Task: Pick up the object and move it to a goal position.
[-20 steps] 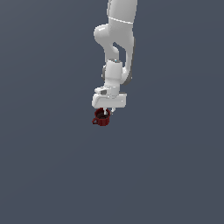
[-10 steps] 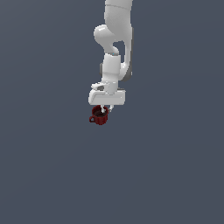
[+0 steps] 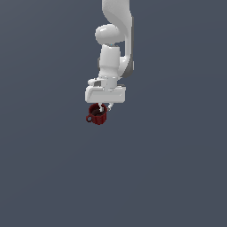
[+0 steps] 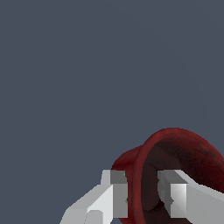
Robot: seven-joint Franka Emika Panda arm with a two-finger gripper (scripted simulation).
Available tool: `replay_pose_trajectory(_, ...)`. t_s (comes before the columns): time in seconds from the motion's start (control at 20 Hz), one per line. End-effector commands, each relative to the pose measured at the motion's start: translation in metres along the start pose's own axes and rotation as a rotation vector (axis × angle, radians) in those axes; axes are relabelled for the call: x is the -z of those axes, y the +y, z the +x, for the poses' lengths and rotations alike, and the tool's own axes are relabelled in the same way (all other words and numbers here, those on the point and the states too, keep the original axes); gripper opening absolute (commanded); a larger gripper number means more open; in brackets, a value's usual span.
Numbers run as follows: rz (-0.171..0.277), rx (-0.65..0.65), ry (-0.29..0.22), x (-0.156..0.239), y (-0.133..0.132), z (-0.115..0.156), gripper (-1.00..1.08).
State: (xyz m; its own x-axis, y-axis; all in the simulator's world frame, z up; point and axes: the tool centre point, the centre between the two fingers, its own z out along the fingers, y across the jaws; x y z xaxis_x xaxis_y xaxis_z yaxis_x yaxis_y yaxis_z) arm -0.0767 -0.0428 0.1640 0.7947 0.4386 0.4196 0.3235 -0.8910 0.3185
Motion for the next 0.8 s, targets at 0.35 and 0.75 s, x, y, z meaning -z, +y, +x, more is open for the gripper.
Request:
replay_pose_trajectory(0.35, 0.001, -0.001, 0.003, 0.017, 0.020, 0.018, -1.00)
replay_pose_trajectory(0.75, 0.000, -0.001, 0.002, 0.029, 0.034, 0.029, -1.00)
